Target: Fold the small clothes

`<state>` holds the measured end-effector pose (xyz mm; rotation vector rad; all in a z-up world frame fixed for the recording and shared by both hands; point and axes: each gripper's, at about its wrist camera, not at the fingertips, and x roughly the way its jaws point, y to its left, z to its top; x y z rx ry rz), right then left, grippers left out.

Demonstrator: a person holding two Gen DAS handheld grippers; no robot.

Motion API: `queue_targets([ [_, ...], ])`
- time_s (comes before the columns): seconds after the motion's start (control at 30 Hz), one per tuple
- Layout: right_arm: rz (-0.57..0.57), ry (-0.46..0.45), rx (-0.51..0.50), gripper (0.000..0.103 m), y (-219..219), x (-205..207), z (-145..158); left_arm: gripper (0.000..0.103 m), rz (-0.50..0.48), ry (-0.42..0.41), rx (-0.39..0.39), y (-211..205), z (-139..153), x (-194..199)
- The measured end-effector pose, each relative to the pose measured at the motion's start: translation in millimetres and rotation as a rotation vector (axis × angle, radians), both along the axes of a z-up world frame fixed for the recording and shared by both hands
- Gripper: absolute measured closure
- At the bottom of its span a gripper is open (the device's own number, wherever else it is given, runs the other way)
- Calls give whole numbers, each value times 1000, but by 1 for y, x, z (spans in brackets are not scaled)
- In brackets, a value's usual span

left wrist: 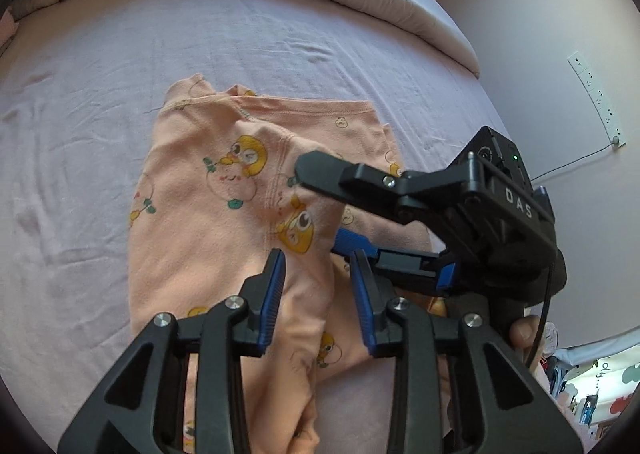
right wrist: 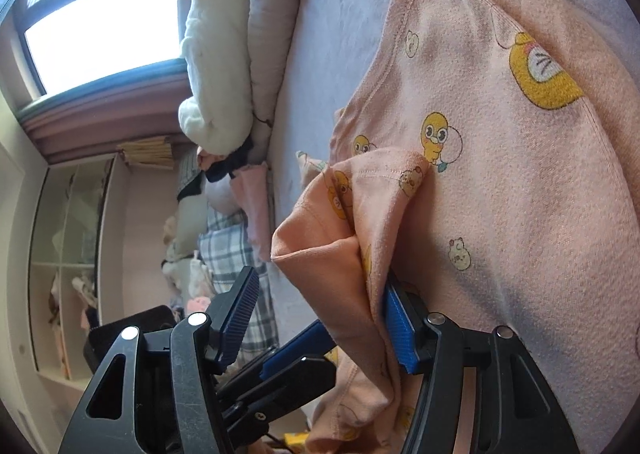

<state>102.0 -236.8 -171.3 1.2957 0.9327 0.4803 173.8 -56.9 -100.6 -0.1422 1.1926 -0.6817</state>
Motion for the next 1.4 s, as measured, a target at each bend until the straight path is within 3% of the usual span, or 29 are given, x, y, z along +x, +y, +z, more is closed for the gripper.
queue_targets([
  [0.13,0,1,-81,43,7,6,6,70,55,-17,-13,45,4,-20],
  [0.2,5,4,-161,45,14,10,10,64,105,-32,-8,72,6,-32],
  [0.27,12,5,-278,56,23,13,17,59,162,-34,-15,97,4,-45],
  [0.33,26,14,-399,79,31,17,20,59,209,-13,-47,121,0,-57],
  [0.53,40,39,-575,93,35,22,30,59,334,82,-158,167,-16,-82],
  [0.67,43,-31,-700,93,30,17,63,59,332,87,-158,169,-16,-87],
  [0.8,35,-21,-805,93,11,20,83,59,305,78,-169,160,-12,-89],
  [1.07,27,66,-943,93,-32,24,74,59,244,93,-155,131,-22,-74],
  [1.23,14,98,-833,93,-50,25,46,59,205,96,-132,115,-23,-70],
  [1.4,-1,34,-924,93,-41,24,69,59,178,98,-125,101,-22,-66],
])
